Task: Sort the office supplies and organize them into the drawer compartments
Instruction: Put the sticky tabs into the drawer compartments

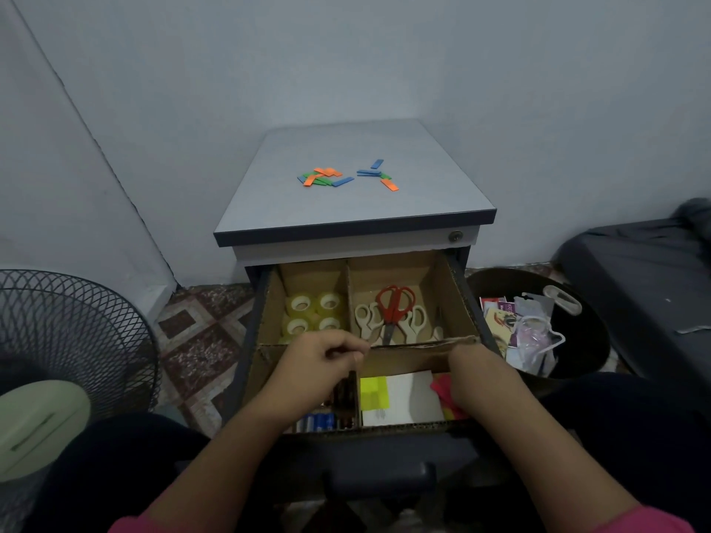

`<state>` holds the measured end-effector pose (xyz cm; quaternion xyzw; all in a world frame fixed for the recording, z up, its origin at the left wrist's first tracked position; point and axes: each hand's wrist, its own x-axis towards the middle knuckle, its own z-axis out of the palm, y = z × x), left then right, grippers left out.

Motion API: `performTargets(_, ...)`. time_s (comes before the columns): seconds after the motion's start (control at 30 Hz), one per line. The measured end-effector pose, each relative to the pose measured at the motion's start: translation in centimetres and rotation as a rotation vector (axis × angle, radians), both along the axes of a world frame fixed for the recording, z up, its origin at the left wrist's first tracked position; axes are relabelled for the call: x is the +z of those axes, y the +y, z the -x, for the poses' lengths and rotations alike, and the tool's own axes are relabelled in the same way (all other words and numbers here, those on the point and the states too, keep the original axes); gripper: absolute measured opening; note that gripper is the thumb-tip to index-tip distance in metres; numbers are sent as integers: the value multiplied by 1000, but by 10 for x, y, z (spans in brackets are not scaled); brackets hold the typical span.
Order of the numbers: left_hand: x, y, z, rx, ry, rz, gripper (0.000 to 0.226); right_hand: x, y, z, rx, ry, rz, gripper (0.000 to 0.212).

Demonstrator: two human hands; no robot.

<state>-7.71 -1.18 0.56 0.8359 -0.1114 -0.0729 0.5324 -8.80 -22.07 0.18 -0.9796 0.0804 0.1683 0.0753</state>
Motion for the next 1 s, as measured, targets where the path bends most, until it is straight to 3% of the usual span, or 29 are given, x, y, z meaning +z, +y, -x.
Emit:
performTargets(0.43,-4,-2,-9,-11,58,65,21,-2,2,-1,1,49,62,23)
performTargets(0.67,-5,-1,-9,-18,64,57,21,-6,1,-2,2,20,70,9)
performTargets(0.77,-5,0,-8,-23,58,65,20,-3,-3,-3,-24,-3,11,17)
performTargets(0.9,-6,-1,-9,-22,55,48,19,4,-2,-6,-51,8,-213,5)
performTargets(1.0,-7,0,-9,-25,55,62,21,2,7,-6,-58,67,-318,10)
